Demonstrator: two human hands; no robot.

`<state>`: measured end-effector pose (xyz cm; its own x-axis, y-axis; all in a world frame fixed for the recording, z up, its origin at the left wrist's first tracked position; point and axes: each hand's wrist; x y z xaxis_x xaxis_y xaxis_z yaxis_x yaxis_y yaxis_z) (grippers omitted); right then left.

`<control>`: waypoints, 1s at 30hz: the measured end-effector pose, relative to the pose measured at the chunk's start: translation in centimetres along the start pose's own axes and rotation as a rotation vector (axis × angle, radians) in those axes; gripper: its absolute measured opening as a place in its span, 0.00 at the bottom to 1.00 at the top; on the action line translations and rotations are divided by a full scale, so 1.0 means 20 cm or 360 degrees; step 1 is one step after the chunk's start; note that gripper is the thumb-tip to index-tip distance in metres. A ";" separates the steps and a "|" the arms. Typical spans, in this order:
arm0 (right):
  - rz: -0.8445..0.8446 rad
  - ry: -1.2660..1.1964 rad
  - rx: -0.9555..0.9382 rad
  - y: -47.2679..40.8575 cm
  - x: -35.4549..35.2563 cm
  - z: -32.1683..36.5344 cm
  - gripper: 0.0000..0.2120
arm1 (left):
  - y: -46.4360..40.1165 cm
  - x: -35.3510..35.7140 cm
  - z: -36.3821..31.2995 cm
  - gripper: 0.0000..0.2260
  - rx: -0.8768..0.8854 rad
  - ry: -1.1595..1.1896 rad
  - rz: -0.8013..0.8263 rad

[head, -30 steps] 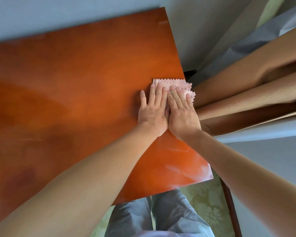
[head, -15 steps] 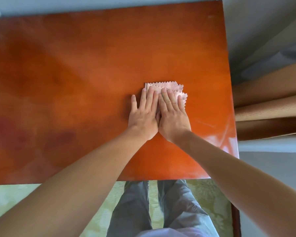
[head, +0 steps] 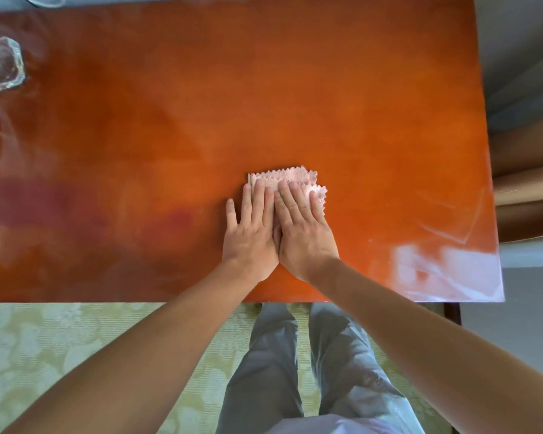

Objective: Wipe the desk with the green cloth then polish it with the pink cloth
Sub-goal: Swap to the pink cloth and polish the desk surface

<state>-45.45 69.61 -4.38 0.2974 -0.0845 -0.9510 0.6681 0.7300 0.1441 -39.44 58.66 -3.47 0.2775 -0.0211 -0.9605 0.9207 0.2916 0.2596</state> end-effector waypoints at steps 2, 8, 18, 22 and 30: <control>-0.0001 -0.0022 -0.0004 0.04 0.00 0.01 0.29 | 0.04 0.01 -0.01 0.32 -0.0004 0.0016 -0.0009; 0.0003 -0.0058 -0.0026 0.13 -0.02 -0.05 0.29 | 0.08 0.03 -0.10 0.31 -0.0019 0.0087 -0.0028; -0.0063 -0.0088 0.0158 0.30 -0.07 -0.34 0.32 | 0.01 -0.01 -0.43 0.30 0.0154 0.0133 -0.0053; -0.0132 -0.0126 0.0256 0.36 -0.12 -0.49 0.31 | -0.07 -0.05 -0.59 0.30 0.0272 0.0122 -0.0050; -0.0300 -0.0153 0.0455 0.49 -0.20 -0.81 0.27 | -0.21 -0.14 -0.95 0.30 0.0453 0.0019 -0.0060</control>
<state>-51.15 88.13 -3.65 0.2044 -0.2729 -0.9401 0.8773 0.4771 0.0523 -49.25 75.66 -3.68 0.2400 -0.0150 -0.9707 0.9708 0.0107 0.2398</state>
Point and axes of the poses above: each hand's wrist, its own y-axis away from the middle knuckle, its own x-axis out of the palm, z = x × y, and after that the axes turned 9 degrees about -z, right-handed
